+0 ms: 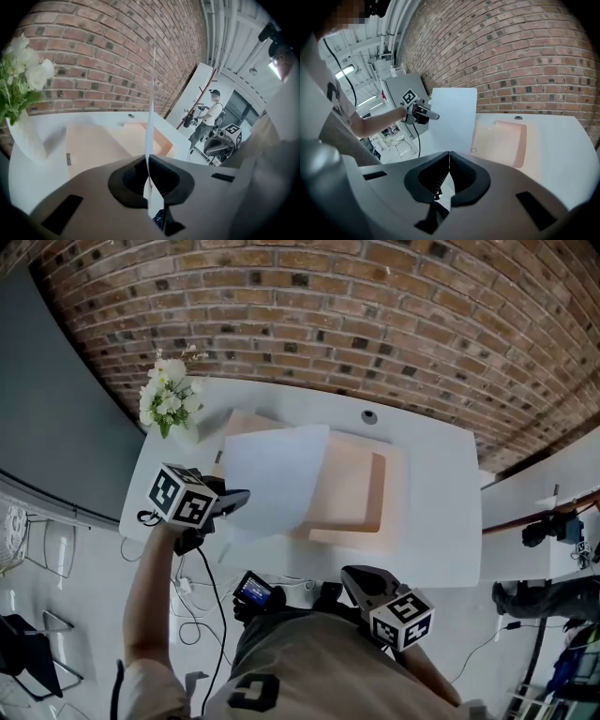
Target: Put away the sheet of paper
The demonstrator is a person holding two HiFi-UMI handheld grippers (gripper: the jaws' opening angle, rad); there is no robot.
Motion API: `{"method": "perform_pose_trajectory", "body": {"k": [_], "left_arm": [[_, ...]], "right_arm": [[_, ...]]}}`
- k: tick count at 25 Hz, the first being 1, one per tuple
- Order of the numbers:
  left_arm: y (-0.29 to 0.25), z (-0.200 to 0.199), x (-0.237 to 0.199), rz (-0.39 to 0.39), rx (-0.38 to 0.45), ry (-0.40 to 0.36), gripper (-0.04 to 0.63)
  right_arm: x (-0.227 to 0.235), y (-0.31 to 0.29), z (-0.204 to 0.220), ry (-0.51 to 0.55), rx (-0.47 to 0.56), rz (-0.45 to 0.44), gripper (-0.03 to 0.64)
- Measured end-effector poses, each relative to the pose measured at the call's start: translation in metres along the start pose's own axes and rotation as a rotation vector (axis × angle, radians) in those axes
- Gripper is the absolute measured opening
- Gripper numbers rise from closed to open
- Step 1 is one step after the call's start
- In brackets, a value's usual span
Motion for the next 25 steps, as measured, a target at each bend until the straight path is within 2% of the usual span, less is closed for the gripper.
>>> {"method": "perform_pose_trajectory", "body": {"k": [6,10,19,25], "left_arm": [[-0.025,0.002,-0.022,0.046,-0.055,0.045,0.014],[-0.039,0.004,-0.035,0.046,-0.103,0.055,0.015],[-0.057,0.007,-0.061,-0.039,-0.18,0.088,0.015],[-0.068,0.01,-0.081,-0.13,-0.216,0.104,0.015]], "right_arm": [[0.0,0.002,0.001,-0.016,-0.001,0.012,0.023],[-0.003,0.003,0.0,-0.025,-0.001,0.014,0.023],[-0.001,0.004,0.001,-0.036,-0.005,0.016,0.023],[0.006,0.007,0.001,-0.039,-0.004,0.03,0.023]]}}
Point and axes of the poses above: the fingertips, and each gripper's own axes: y backward along the fingers, x to its right, z out of its underside, the point moved 3 cm from there along y, backward along the fingers, and after that the axes turned 6 degrees about -x, right-handed, at the moved point
